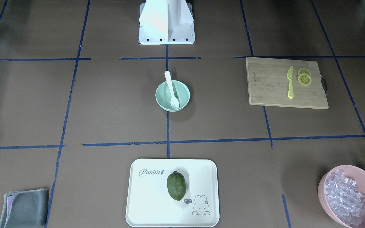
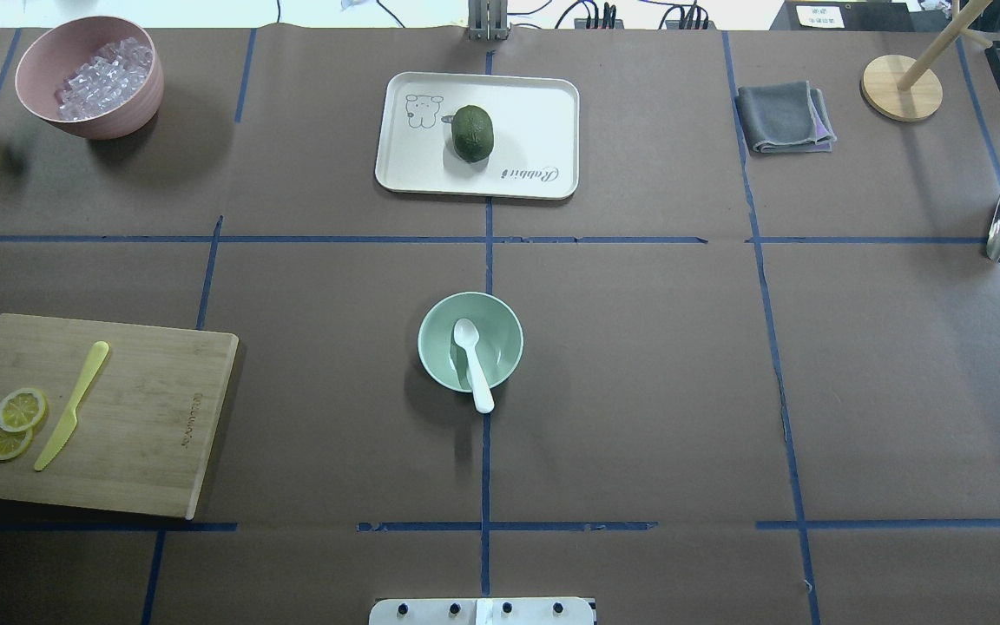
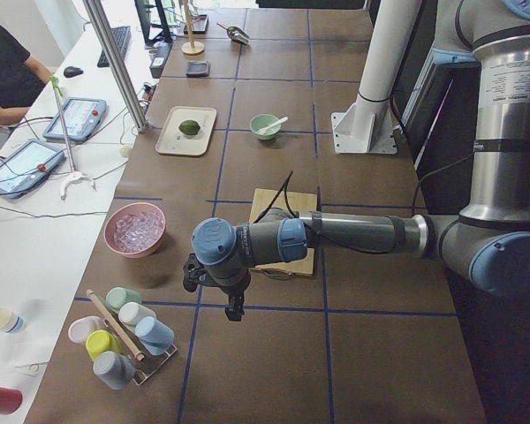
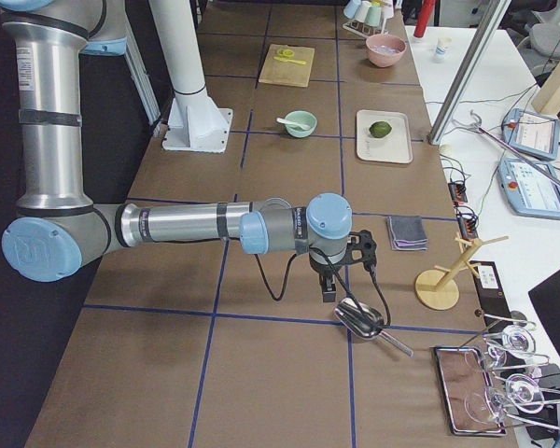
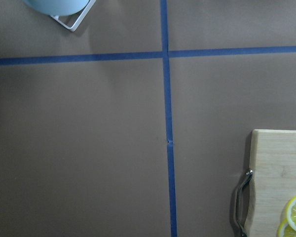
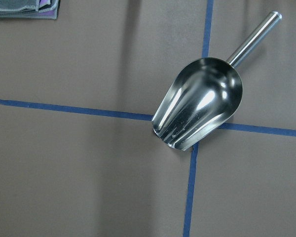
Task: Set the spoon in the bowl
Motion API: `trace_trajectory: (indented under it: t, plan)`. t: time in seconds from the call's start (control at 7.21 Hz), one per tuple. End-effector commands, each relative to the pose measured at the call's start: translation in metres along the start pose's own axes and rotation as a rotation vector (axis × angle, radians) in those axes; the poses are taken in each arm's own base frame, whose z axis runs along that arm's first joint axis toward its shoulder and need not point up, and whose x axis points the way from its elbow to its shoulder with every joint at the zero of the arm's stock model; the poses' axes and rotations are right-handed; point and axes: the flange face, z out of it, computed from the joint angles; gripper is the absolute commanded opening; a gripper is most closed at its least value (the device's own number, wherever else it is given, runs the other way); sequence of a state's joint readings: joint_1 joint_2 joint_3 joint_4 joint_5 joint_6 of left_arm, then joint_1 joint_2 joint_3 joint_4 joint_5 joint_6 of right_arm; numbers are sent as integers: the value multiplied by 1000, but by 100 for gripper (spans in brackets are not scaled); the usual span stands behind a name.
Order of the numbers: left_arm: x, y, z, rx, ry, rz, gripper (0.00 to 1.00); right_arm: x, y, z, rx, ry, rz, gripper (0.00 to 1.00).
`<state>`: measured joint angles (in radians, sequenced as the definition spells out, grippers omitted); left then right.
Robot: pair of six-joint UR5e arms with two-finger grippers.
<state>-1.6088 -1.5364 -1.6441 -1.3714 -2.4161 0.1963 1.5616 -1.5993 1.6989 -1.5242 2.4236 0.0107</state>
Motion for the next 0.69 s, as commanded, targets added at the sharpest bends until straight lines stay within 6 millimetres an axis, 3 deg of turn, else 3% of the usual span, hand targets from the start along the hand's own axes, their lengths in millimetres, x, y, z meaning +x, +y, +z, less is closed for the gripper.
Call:
trace_trajectory:
  t: [0.0, 0.55]
  plan:
    - [-1, 1, 0, 1, 0, -2, 100, 1, 1, 1, -2, 0, 3, 100]
    - [1, 0, -3, 8, -3, 0, 100, 3, 2, 3, -6, -2, 7, 100]
